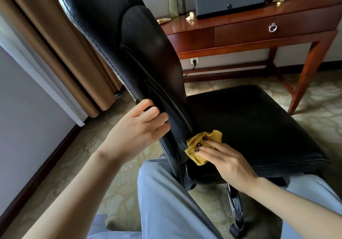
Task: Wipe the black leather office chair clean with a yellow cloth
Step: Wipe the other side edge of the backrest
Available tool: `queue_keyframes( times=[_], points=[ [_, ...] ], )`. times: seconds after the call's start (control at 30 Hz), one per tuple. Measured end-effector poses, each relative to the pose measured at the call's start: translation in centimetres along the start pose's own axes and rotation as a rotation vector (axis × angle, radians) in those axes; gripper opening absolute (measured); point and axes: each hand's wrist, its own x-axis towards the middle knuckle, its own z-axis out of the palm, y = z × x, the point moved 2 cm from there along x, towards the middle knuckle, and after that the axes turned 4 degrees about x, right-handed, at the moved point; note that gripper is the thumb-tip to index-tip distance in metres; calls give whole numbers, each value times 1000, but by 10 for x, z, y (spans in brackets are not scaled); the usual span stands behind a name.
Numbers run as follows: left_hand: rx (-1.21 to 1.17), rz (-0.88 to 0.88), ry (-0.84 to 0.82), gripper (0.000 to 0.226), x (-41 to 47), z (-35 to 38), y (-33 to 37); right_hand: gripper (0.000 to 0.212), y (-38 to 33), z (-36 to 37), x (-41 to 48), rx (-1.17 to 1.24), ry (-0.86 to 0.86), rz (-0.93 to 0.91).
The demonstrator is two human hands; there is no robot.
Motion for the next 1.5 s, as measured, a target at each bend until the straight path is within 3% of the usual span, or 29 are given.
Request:
queue_keyframes(
  times=[0.17, 0.3, 0.47, 0.9, 1.23, 1.37, 1.5],
  points=[
    [-12, -27, 7, 33, -1, 1, 0, 40, -11, -20, 50, -7, 189, -251],
    [-15, -28, 22, 35, -2, 2, 0, 29, -12, -18, 85, -129, 132, -403],
    [2, -29, 32, 31, -2, 5, 1, 26, -3, -1, 77, -144, 124, -416],
    [17, -62, -4, 24, 0, 2, 3, 33, 20, 12, 35, -228, -135, -462],
    [-14, -99, -39, 32, 1, -1, 5, 33, 22, 0, 19, -257, -389, -502],
    [-29, -113, -28, 35, 1, -2, 6, 24, 17, -24, 24, -205, -301, -553],
    [-38, -116, -18, 38, 1, -2, 5, 29, 7, -44, 53, -196, -99, -595]
  ],
)
